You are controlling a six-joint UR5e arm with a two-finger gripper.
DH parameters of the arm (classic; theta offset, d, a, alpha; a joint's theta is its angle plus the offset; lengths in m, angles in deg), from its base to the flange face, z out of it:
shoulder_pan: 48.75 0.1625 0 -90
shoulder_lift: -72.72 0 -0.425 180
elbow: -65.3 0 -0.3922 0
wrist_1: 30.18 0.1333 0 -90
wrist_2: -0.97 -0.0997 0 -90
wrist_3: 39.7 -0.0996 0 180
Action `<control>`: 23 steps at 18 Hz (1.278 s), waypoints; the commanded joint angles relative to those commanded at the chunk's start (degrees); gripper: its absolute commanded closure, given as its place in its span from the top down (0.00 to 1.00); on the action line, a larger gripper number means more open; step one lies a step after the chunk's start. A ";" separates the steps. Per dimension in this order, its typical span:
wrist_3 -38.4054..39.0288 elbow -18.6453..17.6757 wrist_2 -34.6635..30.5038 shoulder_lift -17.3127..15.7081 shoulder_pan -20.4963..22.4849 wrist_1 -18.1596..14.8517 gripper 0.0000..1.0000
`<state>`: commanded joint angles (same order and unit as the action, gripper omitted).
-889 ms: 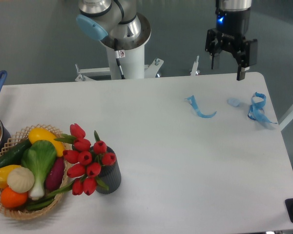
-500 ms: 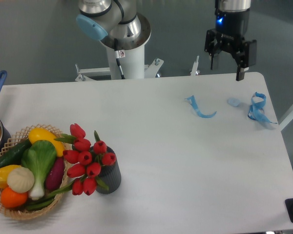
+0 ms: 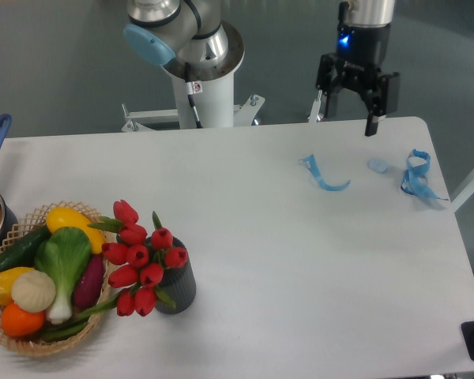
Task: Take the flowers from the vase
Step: 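Open the gripper and start moving toward the red tulips, then move the open gripper down to the tulip stems above the grey vase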
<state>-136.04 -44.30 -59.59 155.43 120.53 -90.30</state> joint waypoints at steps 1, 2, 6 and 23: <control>1.06 -0.09 0.96 0.09 -0.96 -0.09 1.00; 1.94 -0.09 2.54 0.17 -1.93 -0.26 1.00; 11.85 -2.46 13.07 0.09 -3.60 -0.09 1.00; 28.41 3.16 18.90 15.99 -22.58 12.30 1.00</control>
<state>-107.64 -41.14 -40.69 171.42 97.94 -77.99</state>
